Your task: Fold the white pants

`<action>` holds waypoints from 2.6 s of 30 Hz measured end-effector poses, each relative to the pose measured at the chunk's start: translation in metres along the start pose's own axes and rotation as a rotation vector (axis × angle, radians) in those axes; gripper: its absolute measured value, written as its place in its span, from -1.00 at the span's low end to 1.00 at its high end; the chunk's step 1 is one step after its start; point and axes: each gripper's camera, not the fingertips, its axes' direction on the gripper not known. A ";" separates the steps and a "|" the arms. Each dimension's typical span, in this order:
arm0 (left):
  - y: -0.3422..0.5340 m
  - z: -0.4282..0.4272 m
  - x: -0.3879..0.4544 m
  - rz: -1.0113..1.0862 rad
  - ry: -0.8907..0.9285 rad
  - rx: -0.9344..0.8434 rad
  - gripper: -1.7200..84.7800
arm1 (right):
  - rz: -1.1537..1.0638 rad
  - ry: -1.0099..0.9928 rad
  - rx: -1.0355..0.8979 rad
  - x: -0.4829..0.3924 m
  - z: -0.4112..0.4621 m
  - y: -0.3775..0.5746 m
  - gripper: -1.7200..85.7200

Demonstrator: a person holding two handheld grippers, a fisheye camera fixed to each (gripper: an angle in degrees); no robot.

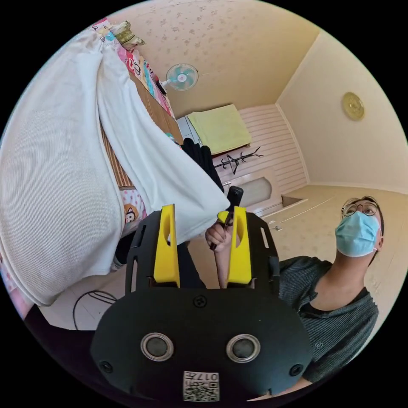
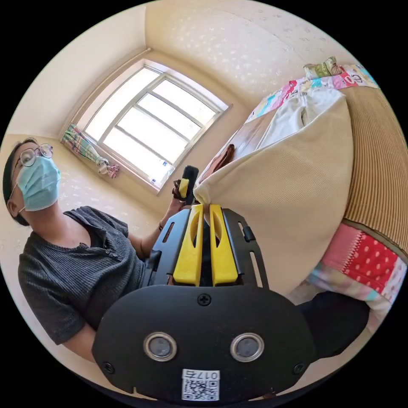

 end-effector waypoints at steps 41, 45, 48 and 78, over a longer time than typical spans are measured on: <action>0.017 -0.018 -0.027 0.206 -0.162 -0.368 -0.87 | 0.439 0.618 0.023 0.379 0.060 -0.420 -0.78; 0.024 -0.023 -0.022 0.227 -0.190 -0.347 -0.87 | 0.334 0.801 0.109 0.334 0.090 -0.445 -0.87; 0.034 -0.024 -0.012 0.261 -0.163 -0.355 -0.87 | 0.138 0.863 0.170 0.269 0.139 -0.465 -0.89; 0.072 -0.106 -0.007 -0.046 -0.556 -0.165 -0.70 | 0.091 0.444 -0.133 0.147 0.177 -0.150 -0.79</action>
